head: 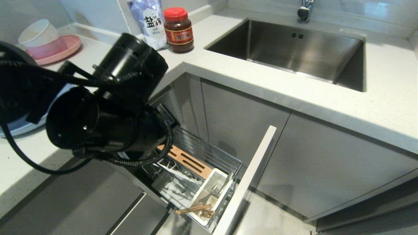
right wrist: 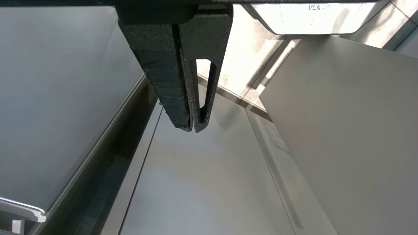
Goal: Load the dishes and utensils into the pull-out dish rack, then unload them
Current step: Take the fork out of the cupboard
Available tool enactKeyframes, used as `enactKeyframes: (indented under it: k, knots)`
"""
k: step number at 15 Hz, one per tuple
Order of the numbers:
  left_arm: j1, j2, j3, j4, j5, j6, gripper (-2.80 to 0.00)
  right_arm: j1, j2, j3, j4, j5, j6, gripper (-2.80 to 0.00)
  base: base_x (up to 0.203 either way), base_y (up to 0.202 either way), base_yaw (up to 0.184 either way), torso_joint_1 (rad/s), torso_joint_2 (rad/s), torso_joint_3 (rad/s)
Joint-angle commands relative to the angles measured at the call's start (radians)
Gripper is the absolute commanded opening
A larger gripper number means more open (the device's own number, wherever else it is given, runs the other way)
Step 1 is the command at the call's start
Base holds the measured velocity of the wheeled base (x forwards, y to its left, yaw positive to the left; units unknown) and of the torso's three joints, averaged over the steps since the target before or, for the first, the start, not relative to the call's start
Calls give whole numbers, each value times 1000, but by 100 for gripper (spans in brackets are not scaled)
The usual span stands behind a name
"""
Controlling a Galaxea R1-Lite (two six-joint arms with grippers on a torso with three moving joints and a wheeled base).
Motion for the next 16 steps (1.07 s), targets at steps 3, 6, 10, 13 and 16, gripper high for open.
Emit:
enactKeyframes:
  k: [3,6,10,13,16]
  knots:
    - [-32,12,188,-92,-110,-54,-280,0,-4,2,0,0,0,-280,0,0,0,0,0,0]
    - [-91,68,292,-195,-131,-55,-280,0,-4,2,0,0,0,-280,0,0,0,0,0,0]
    - [-102,144,349,-280,-183,-55,-280,0,-4,2,0,0,0,-280,0,0,0,0,0,0]
    - [-95,169,370,-302,-185,-55,-280,0,-4,2,0,0,0,-280,0,0,0,0,0,0]
    - [-81,206,386,-341,-183,-57,-280,0,-4,2,0,0,0,-280,0,0,0,0,0,0]
